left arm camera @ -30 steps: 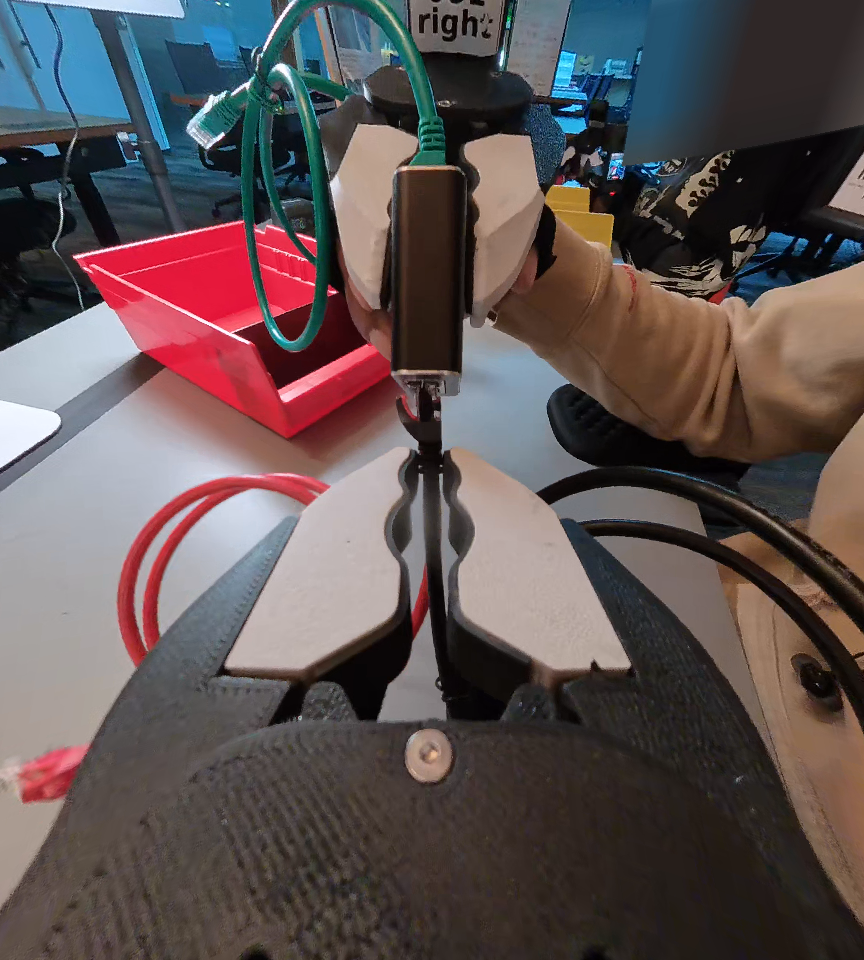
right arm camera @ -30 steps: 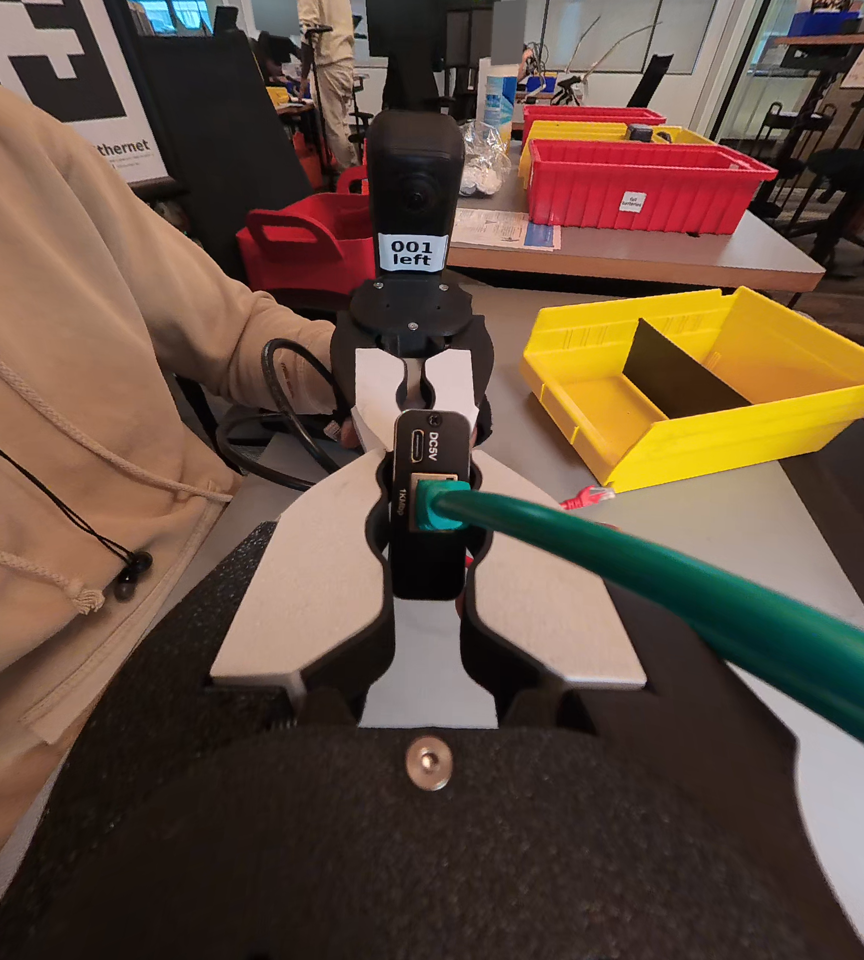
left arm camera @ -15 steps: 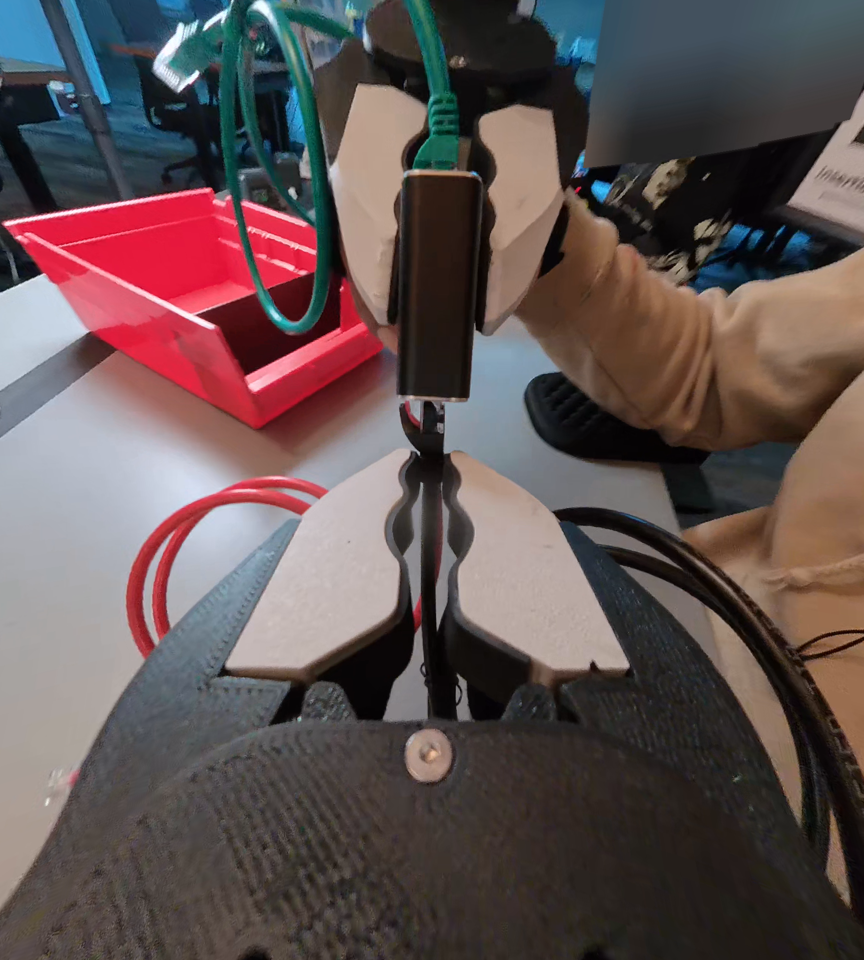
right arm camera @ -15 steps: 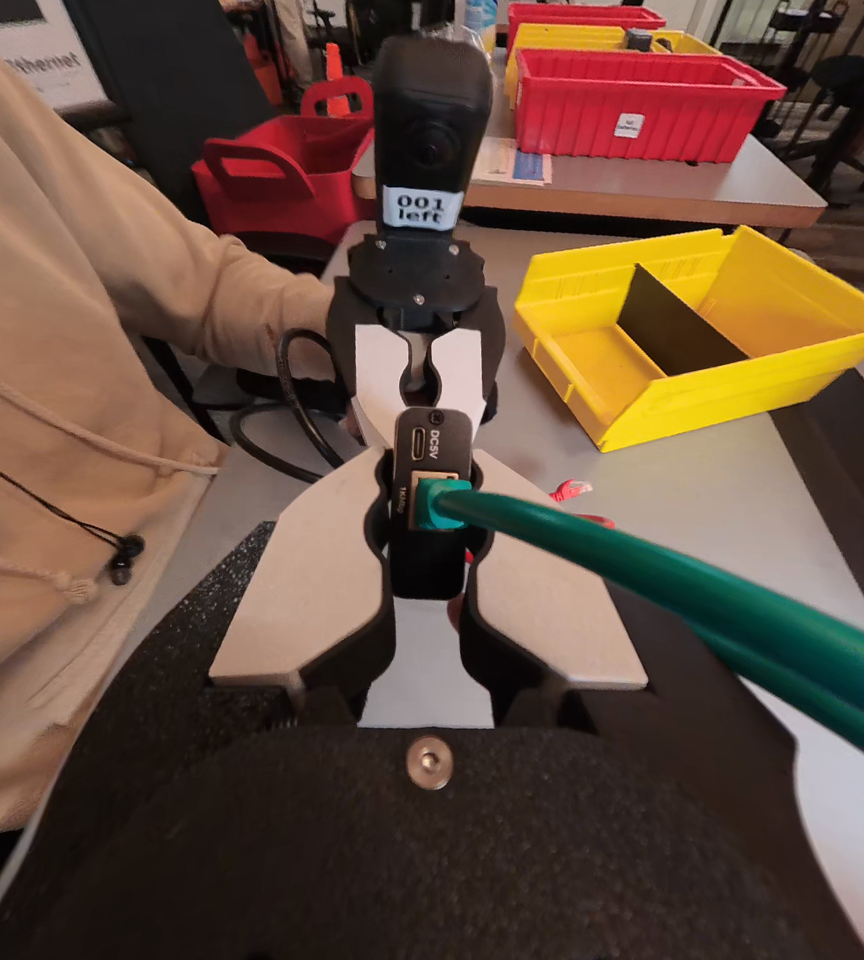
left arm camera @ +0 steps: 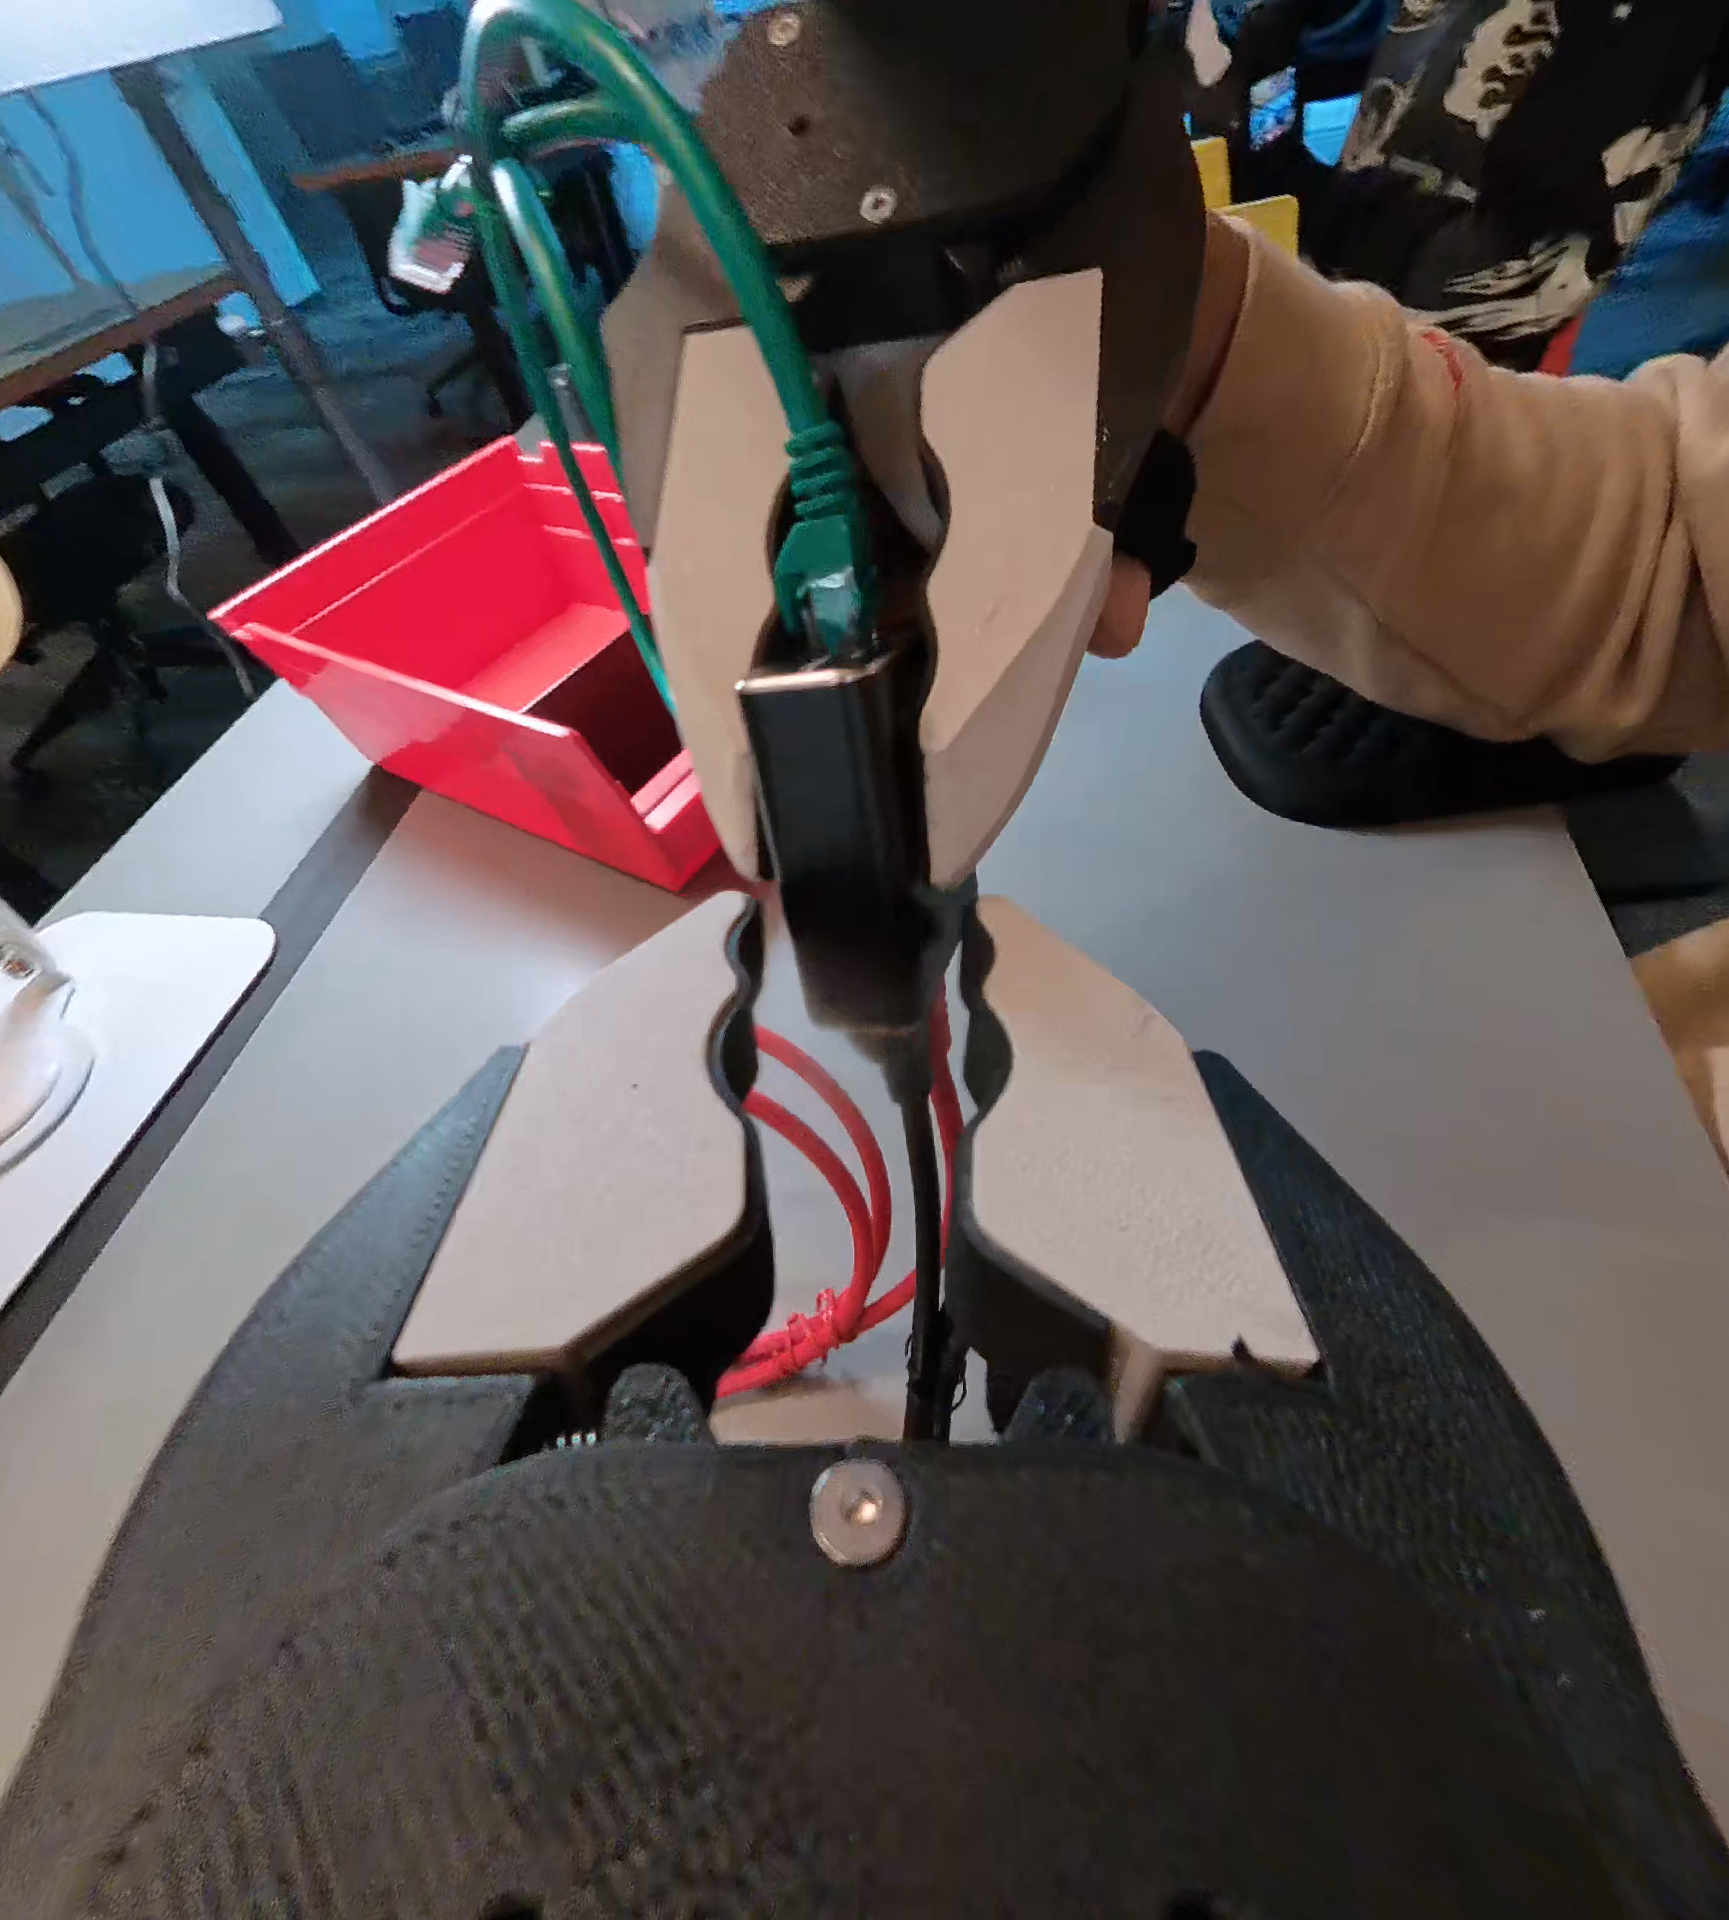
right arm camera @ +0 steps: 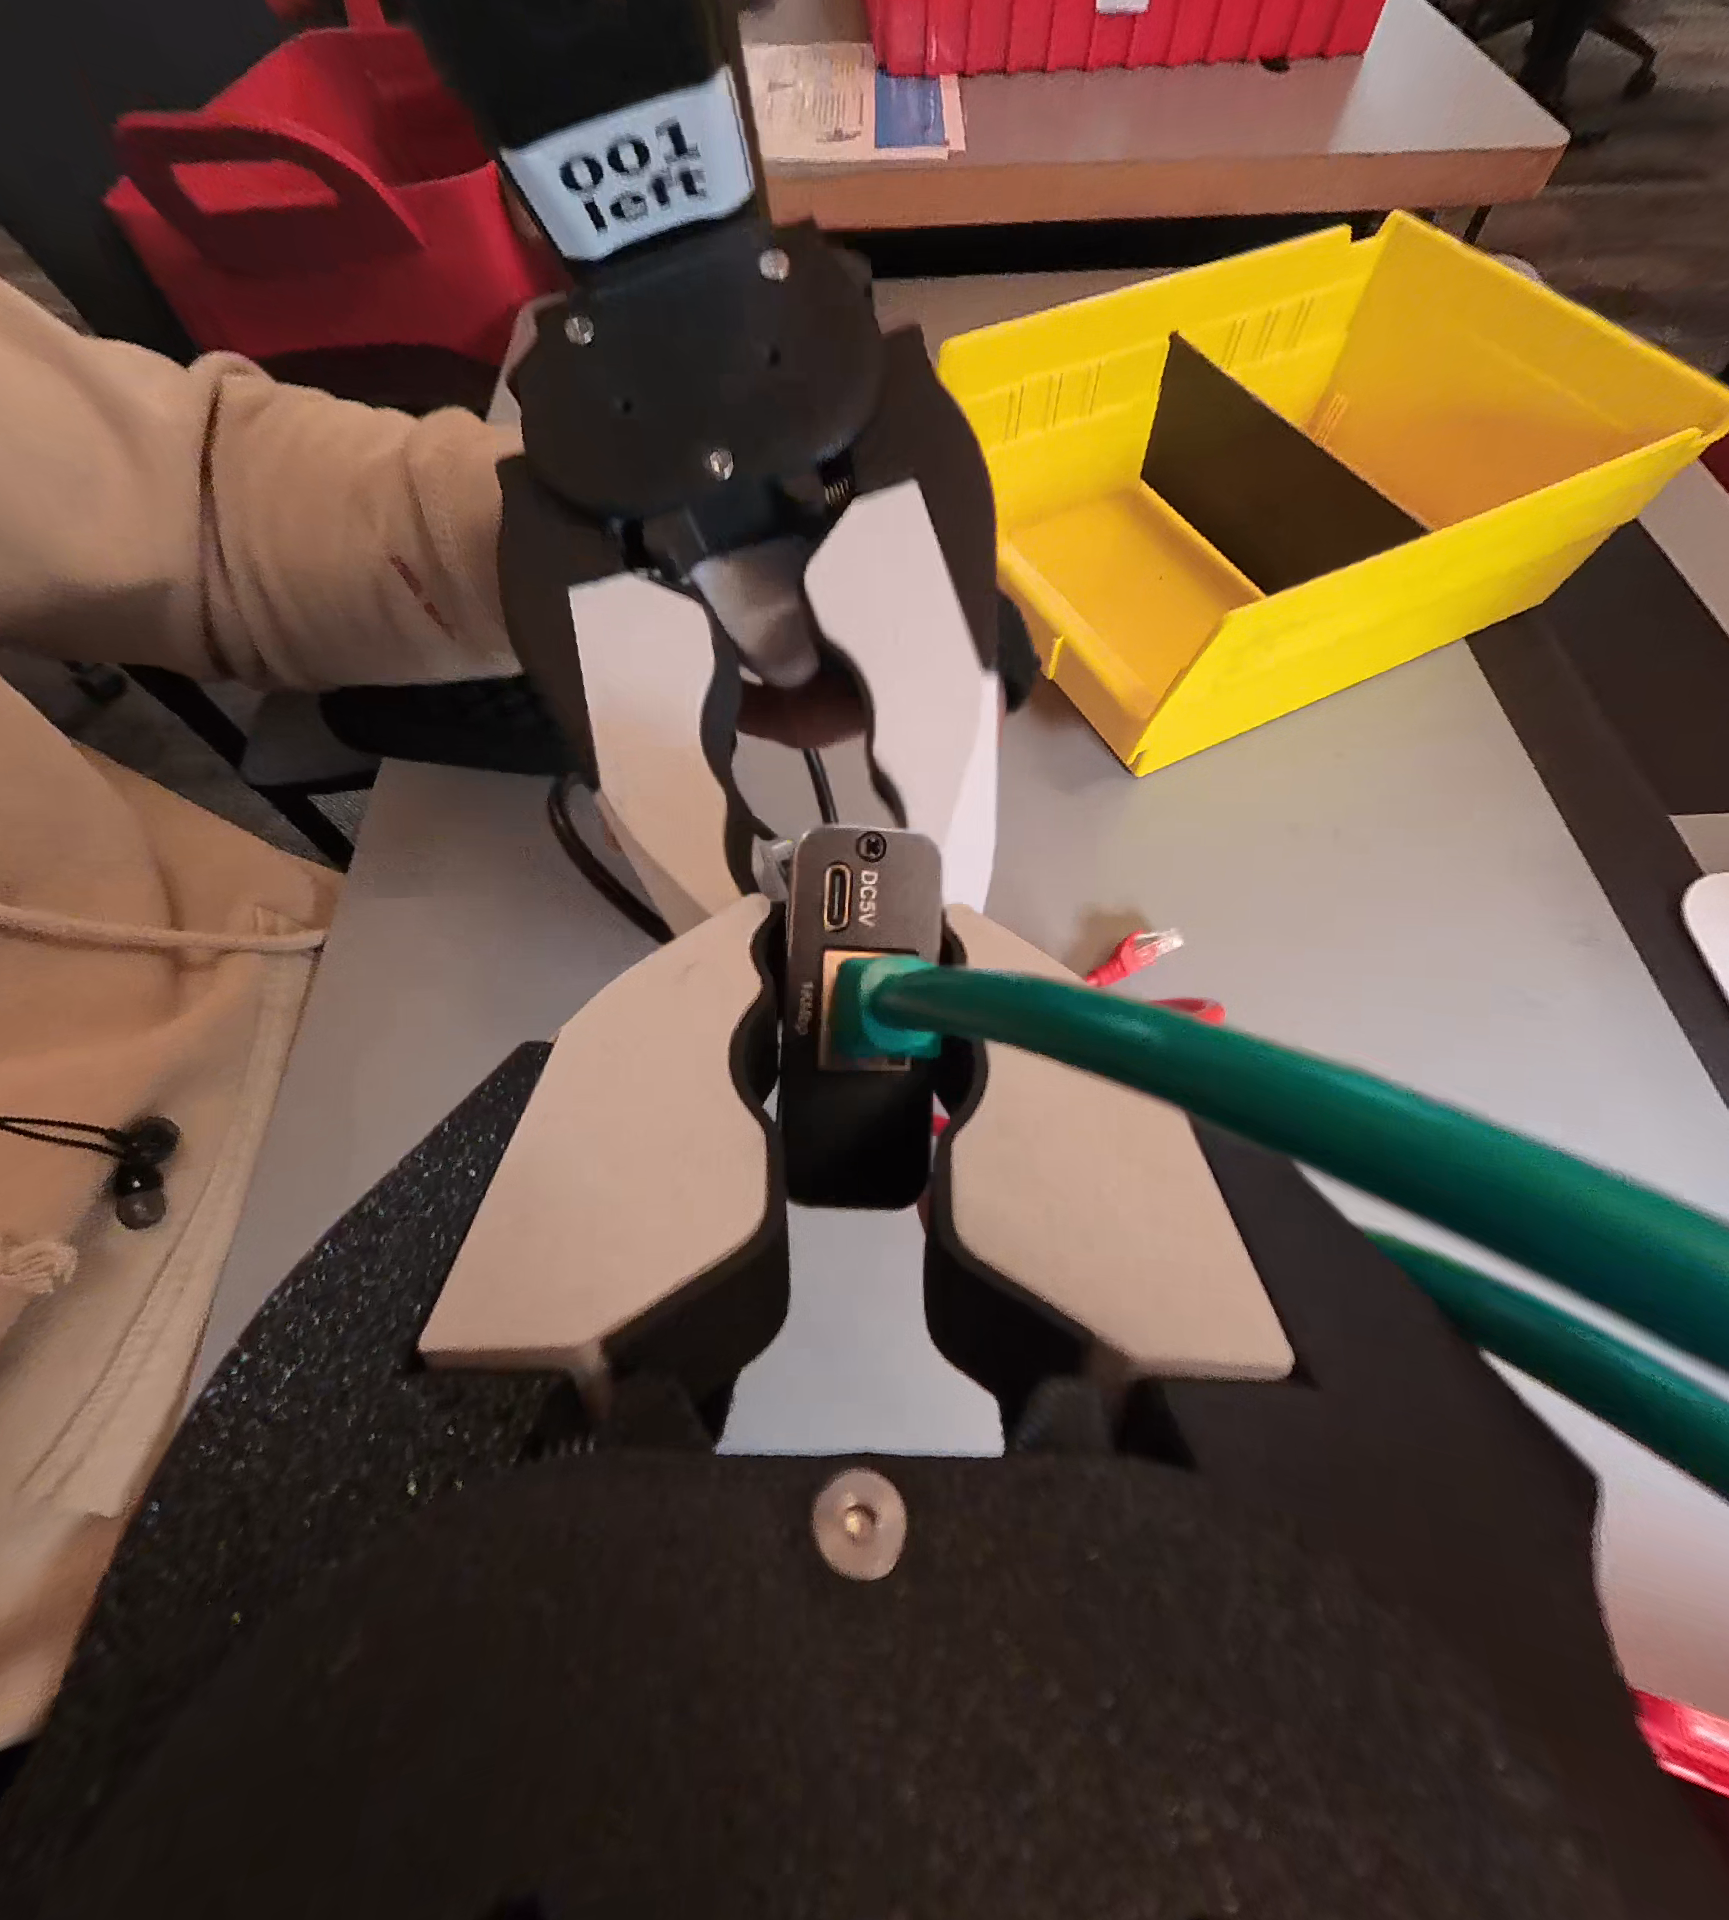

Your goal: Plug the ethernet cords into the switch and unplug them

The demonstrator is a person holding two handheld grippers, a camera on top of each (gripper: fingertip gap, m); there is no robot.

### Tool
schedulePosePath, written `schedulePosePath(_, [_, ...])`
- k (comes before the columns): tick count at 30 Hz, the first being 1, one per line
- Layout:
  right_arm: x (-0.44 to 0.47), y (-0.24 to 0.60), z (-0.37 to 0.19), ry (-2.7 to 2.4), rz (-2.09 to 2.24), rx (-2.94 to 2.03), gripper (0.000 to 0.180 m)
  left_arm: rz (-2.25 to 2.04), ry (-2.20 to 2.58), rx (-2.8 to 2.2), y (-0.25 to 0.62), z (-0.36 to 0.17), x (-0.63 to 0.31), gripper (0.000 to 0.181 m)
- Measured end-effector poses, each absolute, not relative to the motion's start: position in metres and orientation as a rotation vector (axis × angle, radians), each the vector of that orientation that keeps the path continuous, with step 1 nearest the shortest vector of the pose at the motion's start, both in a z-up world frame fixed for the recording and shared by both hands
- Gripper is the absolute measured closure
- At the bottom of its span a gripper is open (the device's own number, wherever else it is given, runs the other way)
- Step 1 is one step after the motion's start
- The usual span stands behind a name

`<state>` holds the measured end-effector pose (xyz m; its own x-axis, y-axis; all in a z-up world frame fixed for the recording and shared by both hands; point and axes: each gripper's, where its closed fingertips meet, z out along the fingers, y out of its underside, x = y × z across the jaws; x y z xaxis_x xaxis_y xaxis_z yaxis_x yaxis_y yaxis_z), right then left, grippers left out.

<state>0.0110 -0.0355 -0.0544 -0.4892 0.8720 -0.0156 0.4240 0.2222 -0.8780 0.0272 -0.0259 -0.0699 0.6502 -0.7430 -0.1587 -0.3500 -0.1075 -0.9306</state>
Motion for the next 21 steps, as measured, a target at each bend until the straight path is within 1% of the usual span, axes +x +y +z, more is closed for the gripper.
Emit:
schedulePosePath(1, [0.011, -0.032, -0.05, -1.981, 1.201, -1.196, 0.154, -0.436, 0.907, -1.71, -0.023, -0.069, 0.031, 0.151])
schedulePosePath(6, [0.014, 0.001, -0.008, -1.67, 1.28, -1.23, 0.137, -0.455, 0.814, -1.641, 0.001, -0.042, 0.024, 0.155])
schedulePosePath(9, [0.02, 0.012, -0.006, -1.655, 1.216, -1.228, 0.127, -0.476, 0.771, -1.593, 0.008, -0.026, 0.015, 0.156])
schedulePosePath(10, [0.02, 0.014, -0.007, -1.657, 1.206, -1.228, 0.127, -0.485, 0.772, -1.581, 0.007, -0.023, 0.015, 0.156])
schedulePosePath(14, [0.017, 0.008, -0.021, -1.722, 1.184, -1.243, 0.132, -0.591, 0.767, -1.541, -0.001, -0.023, 0.019, 0.156])
schedulePosePath(16, [0.015, 0.003, -0.022, -1.736, 1.198, -1.207, 0.144, -0.647, 0.768, -1.538, -0.005, -0.026, 0.021, 0.156])
schedulePosePath(20, [0.023, -0.004, -0.018, -1.817, 1.208, -1.219, 0.152, -0.679, 0.793, -1.557, -0.012, -0.028, 0.023, 0.155])
schedulePosePath(21, [0.027, 0.001, -0.012, -1.831, 1.181, -1.254, 0.153, -0.619, 0.772, -1.542, -0.009, -0.023, 0.017, 0.151])
